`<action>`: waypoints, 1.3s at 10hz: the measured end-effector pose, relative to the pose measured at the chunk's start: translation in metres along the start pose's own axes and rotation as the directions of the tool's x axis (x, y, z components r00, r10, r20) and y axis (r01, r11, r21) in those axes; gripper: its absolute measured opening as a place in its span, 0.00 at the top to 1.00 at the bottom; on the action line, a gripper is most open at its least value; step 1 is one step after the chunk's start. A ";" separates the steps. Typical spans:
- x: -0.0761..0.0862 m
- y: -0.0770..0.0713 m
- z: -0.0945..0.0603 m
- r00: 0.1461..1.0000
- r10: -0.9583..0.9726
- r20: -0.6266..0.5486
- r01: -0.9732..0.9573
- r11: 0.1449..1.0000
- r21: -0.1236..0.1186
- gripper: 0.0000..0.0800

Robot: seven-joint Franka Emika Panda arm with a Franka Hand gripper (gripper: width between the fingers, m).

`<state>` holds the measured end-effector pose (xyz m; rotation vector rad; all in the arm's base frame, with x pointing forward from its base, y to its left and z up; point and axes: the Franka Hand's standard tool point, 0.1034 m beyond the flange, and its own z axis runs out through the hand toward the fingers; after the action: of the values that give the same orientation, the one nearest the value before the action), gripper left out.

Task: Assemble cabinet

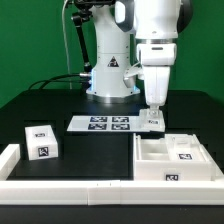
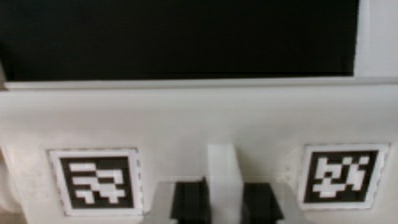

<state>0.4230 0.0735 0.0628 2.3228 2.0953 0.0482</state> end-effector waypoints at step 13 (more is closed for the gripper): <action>0.000 0.008 0.005 0.999 0.031 -0.037 -0.033 0.998 -0.056 0.91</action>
Offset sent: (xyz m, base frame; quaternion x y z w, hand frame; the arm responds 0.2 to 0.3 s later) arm 0.0203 -0.0049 -0.0019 0.0099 0.0002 -0.0043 0.9999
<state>0.4309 0.0729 0.0585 2.3402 2.0449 0.1486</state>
